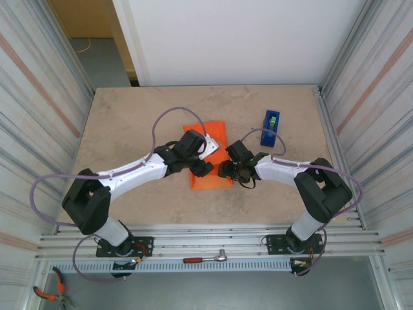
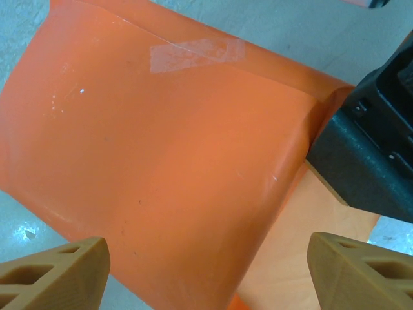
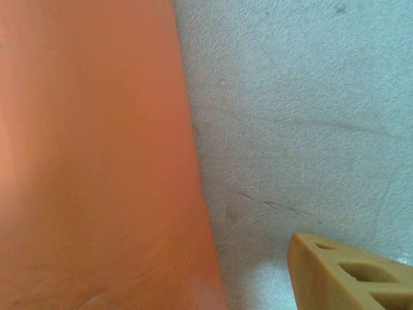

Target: Wrap the gift box in paper

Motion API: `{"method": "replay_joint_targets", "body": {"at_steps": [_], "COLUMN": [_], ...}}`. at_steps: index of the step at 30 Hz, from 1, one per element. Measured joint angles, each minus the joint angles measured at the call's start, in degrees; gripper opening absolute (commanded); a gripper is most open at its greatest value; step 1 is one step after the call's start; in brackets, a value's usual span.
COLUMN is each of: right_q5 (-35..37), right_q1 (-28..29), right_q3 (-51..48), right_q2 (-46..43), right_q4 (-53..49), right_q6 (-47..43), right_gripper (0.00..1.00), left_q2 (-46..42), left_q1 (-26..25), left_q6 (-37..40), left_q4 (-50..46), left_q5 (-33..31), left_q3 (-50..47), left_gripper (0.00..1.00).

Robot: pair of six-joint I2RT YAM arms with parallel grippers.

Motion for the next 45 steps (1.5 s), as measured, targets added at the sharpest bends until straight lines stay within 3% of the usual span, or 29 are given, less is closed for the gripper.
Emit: {"method": "replay_joint_targets", "body": {"at_steps": [26,35,39,45], "right_q5": [-0.98,-5.01,-6.12,-6.62], "right_q1": [-1.60,-2.32,-2.32,-3.06], "right_q3": [-8.11,-9.09,-9.07,-8.85], "right_q2": [-13.57,-12.72,-12.07,-11.89], "right_q4": [-2.36,0.17,1.22,1.11], "right_q6": [0.04,-0.15,-0.39,-1.64], "right_gripper": [0.67,0.65,0.73,0.75], "left_q2": [8.83,8.92,7.89,0.46], "left_q1": [-4.09,-4.92,-4.92,-3.08], "left_q6": [5.88,5.84,5.62,1.31], "left_q4": [7.04,8.96,8.68,7.41], "left_q5": [-15.04,-16.98,-16.61,-12.72], "left_q3": [-2.40,-3.48,-3.76,-3.43], "left_gripper": [0.74,0.74,0.78,0.85]}}
